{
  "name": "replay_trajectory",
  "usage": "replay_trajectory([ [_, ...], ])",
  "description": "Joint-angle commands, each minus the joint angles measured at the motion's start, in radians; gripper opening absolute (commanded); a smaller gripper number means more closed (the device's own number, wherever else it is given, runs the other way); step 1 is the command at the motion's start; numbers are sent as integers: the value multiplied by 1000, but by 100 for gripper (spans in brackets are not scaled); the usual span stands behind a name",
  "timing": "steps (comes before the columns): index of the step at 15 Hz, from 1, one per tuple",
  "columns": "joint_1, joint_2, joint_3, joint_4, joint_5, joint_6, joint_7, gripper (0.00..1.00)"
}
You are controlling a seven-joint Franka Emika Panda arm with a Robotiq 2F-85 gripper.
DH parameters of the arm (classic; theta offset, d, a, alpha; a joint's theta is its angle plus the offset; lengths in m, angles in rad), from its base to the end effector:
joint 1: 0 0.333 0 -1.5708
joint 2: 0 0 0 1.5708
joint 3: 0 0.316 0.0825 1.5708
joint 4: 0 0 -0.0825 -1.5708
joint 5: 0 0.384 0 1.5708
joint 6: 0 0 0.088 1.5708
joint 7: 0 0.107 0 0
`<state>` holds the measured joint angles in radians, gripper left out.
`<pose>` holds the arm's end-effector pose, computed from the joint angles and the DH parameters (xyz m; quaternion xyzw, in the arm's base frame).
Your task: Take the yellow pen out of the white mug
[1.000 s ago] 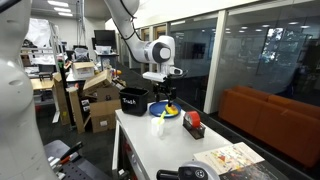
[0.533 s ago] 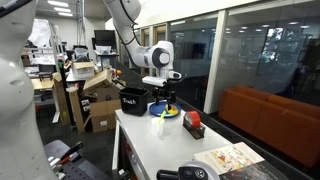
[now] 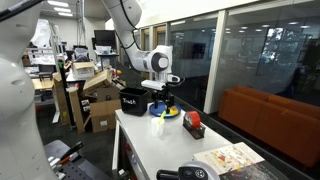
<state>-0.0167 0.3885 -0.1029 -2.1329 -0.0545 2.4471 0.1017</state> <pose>0.5623 -0.0678 0.2176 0.9950 -0.0857 -0.0368 0.0359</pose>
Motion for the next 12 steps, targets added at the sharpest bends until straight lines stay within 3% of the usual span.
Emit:
replay_trajectory([
  [1, -4, 33, 3, 21, -5, 25, 13, 100],
  [12, -10, 63, 6, 25, 10, 48, 7, 100],
])
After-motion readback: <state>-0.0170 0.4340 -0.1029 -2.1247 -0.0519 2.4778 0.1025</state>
